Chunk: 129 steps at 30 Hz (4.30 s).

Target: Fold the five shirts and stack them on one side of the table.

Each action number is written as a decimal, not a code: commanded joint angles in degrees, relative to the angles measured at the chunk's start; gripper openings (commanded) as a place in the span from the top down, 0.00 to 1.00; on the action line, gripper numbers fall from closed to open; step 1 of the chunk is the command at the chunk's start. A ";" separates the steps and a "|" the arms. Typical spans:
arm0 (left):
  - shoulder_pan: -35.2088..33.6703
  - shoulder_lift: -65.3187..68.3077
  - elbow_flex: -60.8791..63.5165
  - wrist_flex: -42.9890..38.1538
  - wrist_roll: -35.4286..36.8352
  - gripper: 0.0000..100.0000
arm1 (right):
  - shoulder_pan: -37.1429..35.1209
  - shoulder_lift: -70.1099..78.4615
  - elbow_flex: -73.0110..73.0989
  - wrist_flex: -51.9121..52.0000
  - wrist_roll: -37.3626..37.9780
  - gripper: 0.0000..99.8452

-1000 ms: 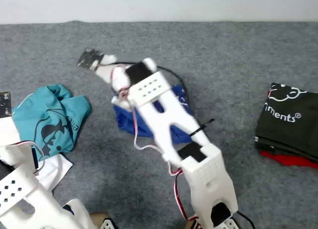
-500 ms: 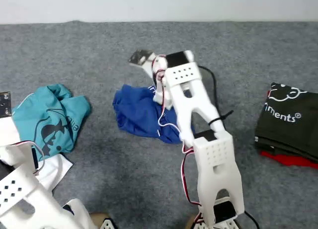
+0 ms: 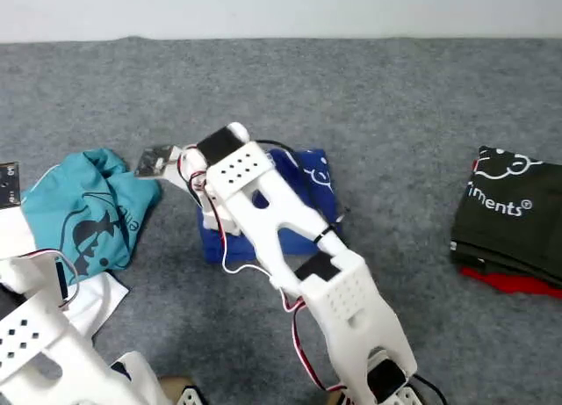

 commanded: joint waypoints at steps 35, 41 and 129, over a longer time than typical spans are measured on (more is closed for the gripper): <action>-0.09 -1.14 -0.13 0.97 -0.26 0.99 | 9.36 -2.95 -2.81 -23.87 4.66 0.99; -0.09 -1.14 -0.22 0.97 -0.26 0.99 | 6.90 -8.84 -2.73 -7.69 3.34 0.99; -0.18 -1.14 -0.13 1.32 -0.26 0.99 | 16.75 -17.27 5.89 2.59 -24.18 0.98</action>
